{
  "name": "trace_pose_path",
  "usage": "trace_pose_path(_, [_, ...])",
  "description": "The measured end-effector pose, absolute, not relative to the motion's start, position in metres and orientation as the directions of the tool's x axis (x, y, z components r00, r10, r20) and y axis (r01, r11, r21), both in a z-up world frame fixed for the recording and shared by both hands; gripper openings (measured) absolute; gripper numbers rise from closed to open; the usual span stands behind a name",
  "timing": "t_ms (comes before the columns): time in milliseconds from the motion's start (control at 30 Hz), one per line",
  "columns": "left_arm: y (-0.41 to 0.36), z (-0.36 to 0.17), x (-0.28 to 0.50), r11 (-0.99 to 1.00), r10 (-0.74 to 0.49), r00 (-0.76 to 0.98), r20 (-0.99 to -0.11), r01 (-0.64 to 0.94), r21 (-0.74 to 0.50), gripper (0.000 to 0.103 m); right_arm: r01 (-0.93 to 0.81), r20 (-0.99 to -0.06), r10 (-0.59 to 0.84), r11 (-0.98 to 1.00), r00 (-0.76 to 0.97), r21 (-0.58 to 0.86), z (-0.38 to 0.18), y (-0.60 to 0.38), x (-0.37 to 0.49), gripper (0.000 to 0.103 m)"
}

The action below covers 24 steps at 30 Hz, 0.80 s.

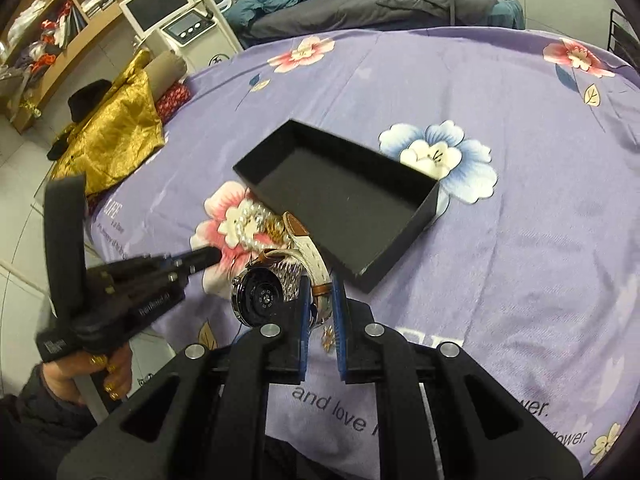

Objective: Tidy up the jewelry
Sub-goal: 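Carry the watch into the black box and open the right tool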

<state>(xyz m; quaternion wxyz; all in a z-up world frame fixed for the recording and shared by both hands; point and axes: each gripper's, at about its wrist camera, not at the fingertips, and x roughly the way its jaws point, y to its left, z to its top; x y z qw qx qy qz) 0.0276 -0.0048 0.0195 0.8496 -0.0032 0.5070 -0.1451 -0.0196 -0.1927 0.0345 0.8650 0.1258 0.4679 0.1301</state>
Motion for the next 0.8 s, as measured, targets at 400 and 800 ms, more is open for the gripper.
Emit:
trace_pose_path(400, [-0.024, 0.052, 0.06, 0.932, -0.336, 0.515, -0.789, 0.303, -0.2, 0.003, -0.07, -0.733, 0.286, 0.948, 0.617, 0.31, 0.058, -0.201, 0.014, 0.011])
trace_pose_path(800, [-0.033, 0.042, 0.085, 0.957, -0.273, 0.554, -0.787, 0.239, -0.164, 0.081, 0.045, -0.766, 0.179, 0.964, 0.617, 0.261, 0.026, -0.212, 0.052, 0.057])
